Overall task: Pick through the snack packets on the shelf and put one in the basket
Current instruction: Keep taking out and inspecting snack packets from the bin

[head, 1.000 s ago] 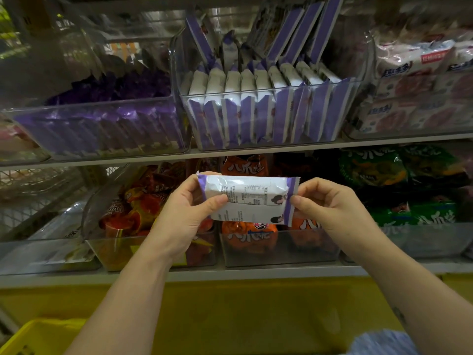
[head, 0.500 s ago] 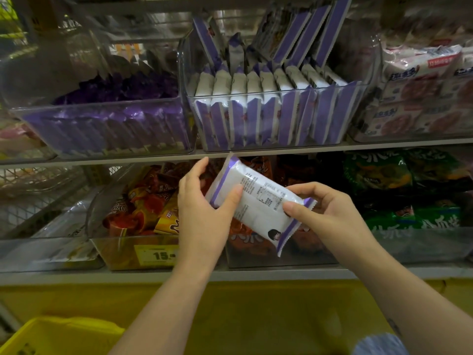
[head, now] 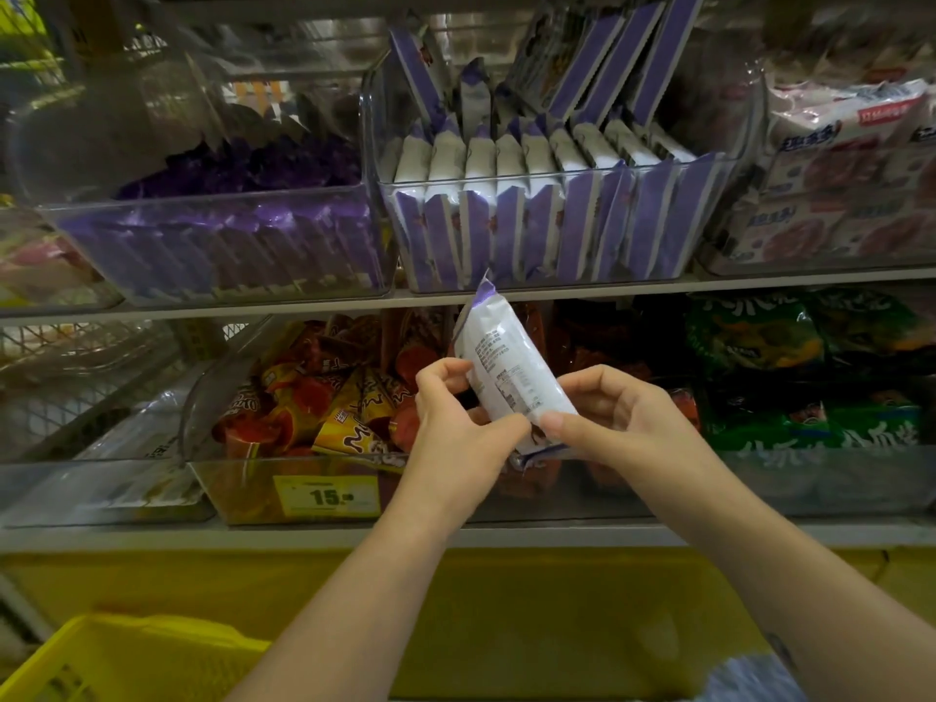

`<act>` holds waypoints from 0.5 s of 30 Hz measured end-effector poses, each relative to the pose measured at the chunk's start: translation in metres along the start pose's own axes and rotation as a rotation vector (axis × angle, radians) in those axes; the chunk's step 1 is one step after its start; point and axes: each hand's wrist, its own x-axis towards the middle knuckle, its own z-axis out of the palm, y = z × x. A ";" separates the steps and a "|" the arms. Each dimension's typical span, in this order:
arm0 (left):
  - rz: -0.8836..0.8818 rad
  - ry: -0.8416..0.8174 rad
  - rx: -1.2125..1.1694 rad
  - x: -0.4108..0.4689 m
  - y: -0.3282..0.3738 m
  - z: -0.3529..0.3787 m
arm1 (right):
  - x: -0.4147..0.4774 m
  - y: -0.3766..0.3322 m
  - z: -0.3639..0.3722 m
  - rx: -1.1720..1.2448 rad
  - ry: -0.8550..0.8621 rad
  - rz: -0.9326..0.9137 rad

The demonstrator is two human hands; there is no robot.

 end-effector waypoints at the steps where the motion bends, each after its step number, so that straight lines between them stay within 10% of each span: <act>1: 0.007 0.003 -0.006 0.000 -0.001 0.000 | 0.000 0.000 0.000 -0.007 -0.008 -0.004; 15: -0.161 0.057 -0.351 0.007 0.003 -0.014 | -0.002 -0.008 -0.004 0.010 -0.083 0.035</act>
